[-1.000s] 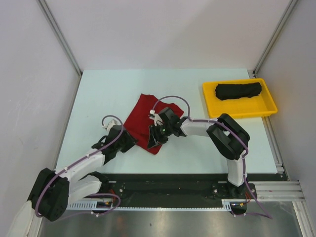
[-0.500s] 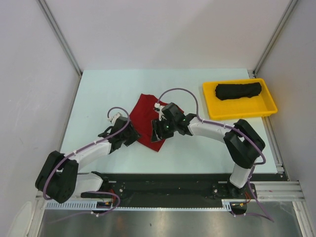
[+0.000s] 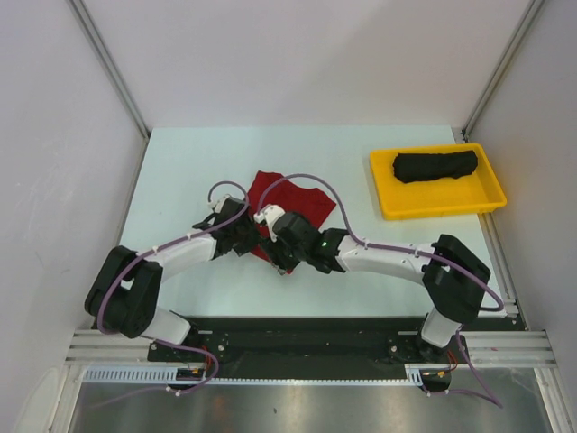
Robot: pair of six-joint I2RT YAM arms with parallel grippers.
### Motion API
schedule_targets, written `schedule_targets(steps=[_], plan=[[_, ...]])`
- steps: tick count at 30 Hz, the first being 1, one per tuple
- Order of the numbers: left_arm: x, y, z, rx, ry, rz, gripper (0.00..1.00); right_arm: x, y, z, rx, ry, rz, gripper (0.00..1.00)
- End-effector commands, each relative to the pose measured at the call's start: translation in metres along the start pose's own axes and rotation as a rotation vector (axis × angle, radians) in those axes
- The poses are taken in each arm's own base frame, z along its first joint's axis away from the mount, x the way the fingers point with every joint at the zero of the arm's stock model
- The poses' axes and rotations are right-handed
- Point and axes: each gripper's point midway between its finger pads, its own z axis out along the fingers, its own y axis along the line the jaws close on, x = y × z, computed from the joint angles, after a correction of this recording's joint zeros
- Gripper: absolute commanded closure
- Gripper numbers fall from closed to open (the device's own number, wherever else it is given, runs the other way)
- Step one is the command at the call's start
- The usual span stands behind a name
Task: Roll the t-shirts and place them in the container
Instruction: Roll the T-shirt to the center of the board.
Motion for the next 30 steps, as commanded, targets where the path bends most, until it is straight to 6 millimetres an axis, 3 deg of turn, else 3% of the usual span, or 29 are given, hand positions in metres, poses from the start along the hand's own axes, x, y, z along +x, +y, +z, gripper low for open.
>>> schedule_targets(steps=[1, 11, 16, 20, 22, 26, 30], plan=[[-0.004, -0.02, 0.005, 0.026, 0.021, 0.015, 0.5, 0.002, -0.018, 0.017, 0.136, -0.016, -0.158, 0.41], [-0.01, -0.027, 0.006, 0.03, 0.035, -0.002, 0.46, 0.028, -0.021, 0.042, 0.19, 0.05, -0.257, 0.37], [-0.021, -0.018, -0.003, 0.044, 0.023, -0.033, 0.41, 0.04, -0.024, 0.052, 0.193, 0.085, -0.292, 0.38], [-0.041, -0.004, -0.019, 0.06, -0.036, -0.07, 0.38, 0.038, -0.022, 0.055, 0.151, 0.078, -0.286, 0.44], [-0.04, 0.004, -0.021, 0.062, -0.027, -0.078, 0.37, 0.034, -0.02, 0.053, 0.13, 0.067, -0.277, 0.49], [-0.051, 0.019, -0.018, 0.043, -0.051, -0.097, 0.34, 0.028, -0.017, 0.051, 0.09, 0.05, -0.269, 0.52], [-0.062, 0.018, -0.008, 0.045, -0.065, -0.09, 0.27, 0.028, -0.016, 0.051, 0.067, 0.054, -0.265, 0.53]])
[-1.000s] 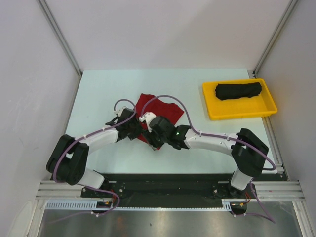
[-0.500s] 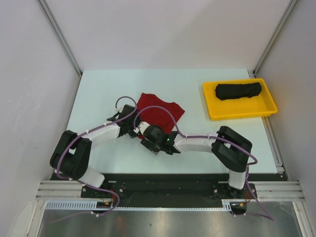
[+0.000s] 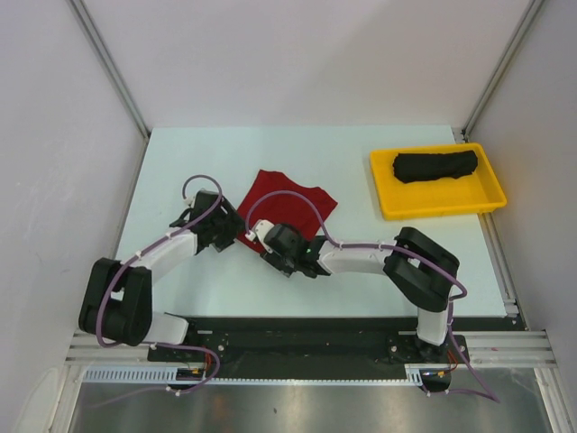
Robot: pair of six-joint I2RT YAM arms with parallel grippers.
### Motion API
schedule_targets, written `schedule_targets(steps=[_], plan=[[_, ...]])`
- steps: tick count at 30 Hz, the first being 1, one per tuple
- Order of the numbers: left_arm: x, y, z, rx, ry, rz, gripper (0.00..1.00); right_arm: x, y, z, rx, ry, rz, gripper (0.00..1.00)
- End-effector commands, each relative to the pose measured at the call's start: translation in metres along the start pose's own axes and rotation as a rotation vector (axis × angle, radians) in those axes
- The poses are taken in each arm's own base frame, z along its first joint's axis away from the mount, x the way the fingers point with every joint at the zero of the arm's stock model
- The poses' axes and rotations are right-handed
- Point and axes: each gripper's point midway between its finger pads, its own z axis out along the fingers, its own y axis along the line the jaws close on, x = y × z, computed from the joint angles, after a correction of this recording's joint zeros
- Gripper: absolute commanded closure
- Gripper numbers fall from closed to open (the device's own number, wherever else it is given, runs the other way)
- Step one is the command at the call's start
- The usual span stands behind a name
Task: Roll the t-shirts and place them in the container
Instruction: Roll the T-shirt to the center of the board.
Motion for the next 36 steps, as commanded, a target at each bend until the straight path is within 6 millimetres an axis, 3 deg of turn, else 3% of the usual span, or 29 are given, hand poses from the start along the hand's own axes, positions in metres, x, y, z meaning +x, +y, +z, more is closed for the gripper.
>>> schedule_targets(steps=[1, 8, 11, 15, 19, 22, 26, 28, 36], plan=[[-0.011, -0.003, 0.013, 0.015, -0.012, 0.032, 0.27, -0.018, 0.005, -0.005, -0.06, -0.061, 0.005, 0.53], [-0.026, 0.019, 0.029, -0.093, -0.079, 0.022, 0.29, -0.019, 0.016, -0.009, -0.129, -0.064, 0.011, 0.56], [-0.033, 0.028, 0.029, -0.139, -0.103, 0.029, 0.37, -0.025, 0.032, -0.016, -0.231, -0.084, 0.024, 0.58], [-0.04, 0.038, 0.022, -0.181, -0.134, 0.041, 0.56, -0.037, 0.056, -0.029, -0.389, -0.12, 0.07, 0.62], [-0.041, 0.048, 0.011, -0.194, -0.136, 0.035, 0.64, -0.044, 0.073, -0.038, -0.549, -0.131, 0.148, 0.65], [-0.041, 0.054, 0.0, -0.183, -0.14, 0.029, 0.64, -0.045, 0.074, -0.036, -0.616, -0.121, 0.233, 0.67], [-0.033, 0.056, -0.011, -0.136, -0.118, 0.051, 0.43, -0.036, 0.067, -0.022, -0.655, -0.069, 0.362, 0.68], [-0.028, 0.055, -0.015, -0.116, -0.11, 0.055, 0.41, -0.043, 0.061, -0.018, -0.66, -0.09, 0.409, 0.68], [-0.005, 0.042, -0.033, 0.065, -0.101, 0.037, 0.37, -0.037, 0.048, -0.007, -0.645, -0.05, 0.528, 0.67]])
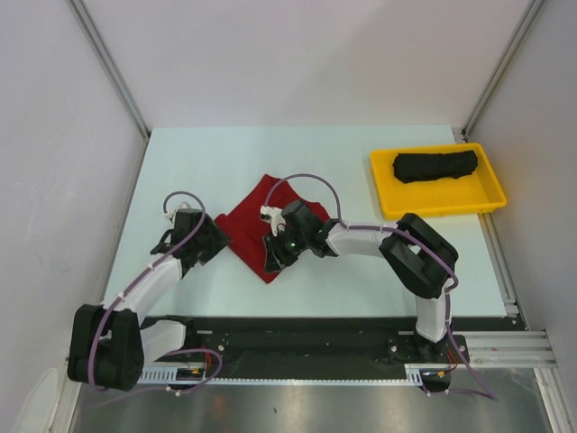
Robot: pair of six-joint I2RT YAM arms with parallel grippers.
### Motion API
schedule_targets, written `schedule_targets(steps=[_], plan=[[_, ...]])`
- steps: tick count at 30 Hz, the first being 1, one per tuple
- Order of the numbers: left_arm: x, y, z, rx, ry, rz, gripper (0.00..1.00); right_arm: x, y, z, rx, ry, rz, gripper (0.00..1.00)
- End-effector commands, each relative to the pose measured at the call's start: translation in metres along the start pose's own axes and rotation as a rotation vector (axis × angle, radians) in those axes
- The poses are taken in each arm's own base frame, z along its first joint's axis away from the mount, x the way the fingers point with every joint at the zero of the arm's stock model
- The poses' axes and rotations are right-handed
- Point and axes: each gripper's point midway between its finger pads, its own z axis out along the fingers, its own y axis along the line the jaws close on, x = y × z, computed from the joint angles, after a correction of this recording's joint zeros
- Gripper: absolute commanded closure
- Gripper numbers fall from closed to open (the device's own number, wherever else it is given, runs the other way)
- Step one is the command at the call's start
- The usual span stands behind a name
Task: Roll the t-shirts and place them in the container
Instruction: Roll the T-shirt to the center of the board.
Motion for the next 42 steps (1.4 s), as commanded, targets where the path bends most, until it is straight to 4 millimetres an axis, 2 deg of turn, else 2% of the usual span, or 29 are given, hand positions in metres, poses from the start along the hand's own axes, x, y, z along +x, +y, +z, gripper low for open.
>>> schedule_targets(steps=[1, 5, 8, 10, 11, 12, 14, 16, 18, 21, 26, 27, 29, 35, 42], plan=[[0.009, -0.017, -0.009, 0.135, 0.01, -0.005, 0.37, -0.007, -0.004, 0.002, -0.019, -0.022, 0.082, 0.67], [0.01, -0.026, -0.007, 0.185, 0.007, -0.013, 0.34, -0.009, -0.008, 0.001, -0.007, -0.029, 0.114, 0.67], [0.009, -0.028, 0.001, 0.175, 0.019, -0.013, 0.34, -0.012, -0.009, -0.002, 0.009, -0.042, 0.12, 0.67], [0.013, -0.021, 0.012, 0.13, 0.047, -0.019, 0.34, -0.018, -0.013, -0.006, 0.049, -0.061, 0.121, 0.65], [0.011, -0.023, 0.015, 0.117, 0.047, -0.019, 0.34, -0.023, -0.008, -0.011, 0.063, -0.081, 0.101, 0.63], [0.012, -0.022, 0.018, 0.105, 0.061, -0.018, 0.34, -0.027, -0.014, -0.013, 0.121, -0.102, 0.088, 0.62], [0.011, -0.022, 0.026, 0.077, 0.081, -0.019, 0.35, -0.041, -0.005, -0.023, 0.167, -0.157, 0.019, 0.55], [0.014, -0.02, 0.034, 0.047, 0.108, -0.008, 0.35, -0.043, -0.005, -0.028, 0.274, -0.181, -0.043, 0.5], [0.009, -0.025, 0.036, 0.038, 0.114, -0.002, 0.34, -0.05, 0.001, -0.035, 0.373, -0.229, -0.107, 0.43], [0.007, -0.028, 0.038, 0.028, 0.12, 0.0, 0.34, -0.064, -0.004, -0.045, 0.521, -0.298, -0.192, 0.39], [0.008, -0.028, 0.039, 0.015, 0.134, 0.006, 0.34, -0.075, 0.005, -0.037, 0.637, -0.31, -0.354, 0.36], [0.009, -0.027, 0.04, 0.01, 0.138, 0.007, 0.34, -0.083, 0.006, -0.037, 0.667, -0.321, -0.376, 0.35], [0.009, -0.027, 0.041, 0.009, 0.141, 0.009, 0.34, -0.077, 0.005, -0.022, 0.698, -0.281, -0.434, 0.33], [0.009, -0.031, 0.045, 0.009, 0.153, 0.011, 0.34, -0.076, 0.005, 0.002, 0.811, -0.218, -0.597, 0.3], [0.006, -0.034, 0.047, 0.011, 0.157, 0.012, 0.34, -0.061, -0.004, 0.017, 0.857, -0.155, -0.664, 0.31]])
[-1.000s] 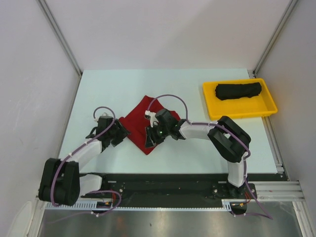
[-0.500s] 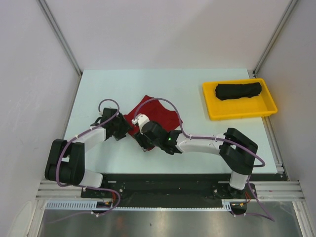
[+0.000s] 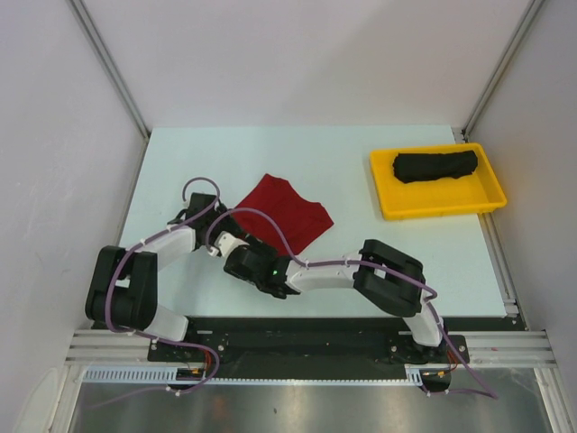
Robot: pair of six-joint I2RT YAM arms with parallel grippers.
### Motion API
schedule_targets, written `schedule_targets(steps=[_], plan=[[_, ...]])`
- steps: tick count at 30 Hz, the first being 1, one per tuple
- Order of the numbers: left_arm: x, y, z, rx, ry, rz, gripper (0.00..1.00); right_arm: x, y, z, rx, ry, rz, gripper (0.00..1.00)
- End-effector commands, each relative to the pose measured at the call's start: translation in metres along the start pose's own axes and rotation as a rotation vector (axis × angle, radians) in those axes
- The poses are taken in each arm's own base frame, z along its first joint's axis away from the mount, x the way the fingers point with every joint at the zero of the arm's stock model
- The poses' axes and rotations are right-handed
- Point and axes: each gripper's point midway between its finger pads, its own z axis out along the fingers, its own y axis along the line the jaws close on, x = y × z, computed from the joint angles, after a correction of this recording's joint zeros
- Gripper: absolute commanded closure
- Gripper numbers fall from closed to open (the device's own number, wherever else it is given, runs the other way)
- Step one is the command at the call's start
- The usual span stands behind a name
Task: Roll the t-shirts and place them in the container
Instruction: Roll the T-shirt to the center of the board.
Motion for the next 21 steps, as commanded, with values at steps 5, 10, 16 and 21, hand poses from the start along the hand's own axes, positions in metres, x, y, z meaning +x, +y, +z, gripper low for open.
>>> schedule_targets(steps=[5, 10, 16, 21], plan=[[-0.012, -0.008, 0.0, -0.002, -0.027, 0.026, 0.33, 0.0, -0.013, 0.008, 0.059, 0.022, -0.01, 0.43], [-0.018, -0.021, -0.008, 0.04, -0.034, 0.042, 0.26, 0.003, -0.023, 0.009, -0.013, 0.036, 0.109, 0.56], [-0.036, -0.043, -0.03, 0.112, -0.089, 0.065, 0.16, 0.002, -0.015, 0.003, -0.247, 0.02, 0.304, 0.6], [-0.046, -0.048, -0.046, 0.141, -0.124, 0.064, 0.15, 0.005, -0.02, 0.001, -0.462, 0.013, 0.498, 0.62]])
